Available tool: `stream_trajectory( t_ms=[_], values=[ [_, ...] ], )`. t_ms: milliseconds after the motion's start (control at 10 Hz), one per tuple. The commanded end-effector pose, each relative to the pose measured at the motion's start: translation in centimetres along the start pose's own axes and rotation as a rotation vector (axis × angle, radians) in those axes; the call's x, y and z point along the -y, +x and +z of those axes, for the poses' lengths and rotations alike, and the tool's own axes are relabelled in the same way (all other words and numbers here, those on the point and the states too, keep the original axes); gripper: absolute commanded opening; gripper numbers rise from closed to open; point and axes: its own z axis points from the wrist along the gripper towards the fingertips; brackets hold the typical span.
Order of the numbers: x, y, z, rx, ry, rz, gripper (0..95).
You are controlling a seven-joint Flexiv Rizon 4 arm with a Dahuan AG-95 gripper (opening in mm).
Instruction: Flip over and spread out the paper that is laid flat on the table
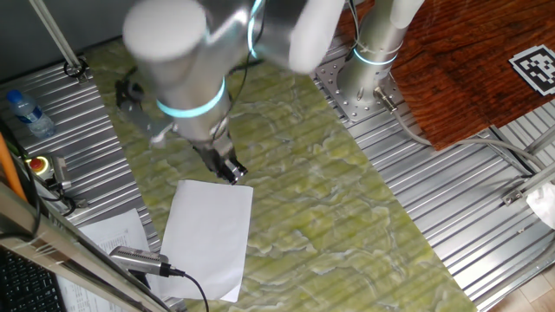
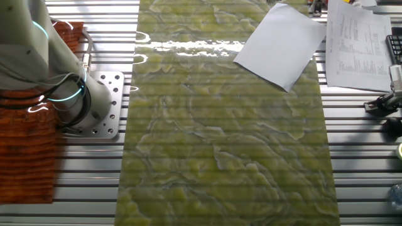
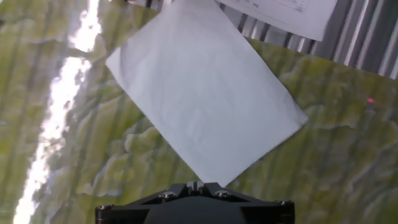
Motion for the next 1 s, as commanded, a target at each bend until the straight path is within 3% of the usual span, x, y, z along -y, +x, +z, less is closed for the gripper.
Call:
stream_trajectory(
  t_ms=[100, 400, 1000],
  values=[
    [-0.1, 0.1, 0.0, -0.004, 0.001, 0.165, 0.0],
    [-0.1, 0.1, 0.0, 0.000, -0.004, 0.128, 0.0],
    [7.4, 0.8, 1.2, 0.014, -0.028, 0.036, 0.0]
  ],
)
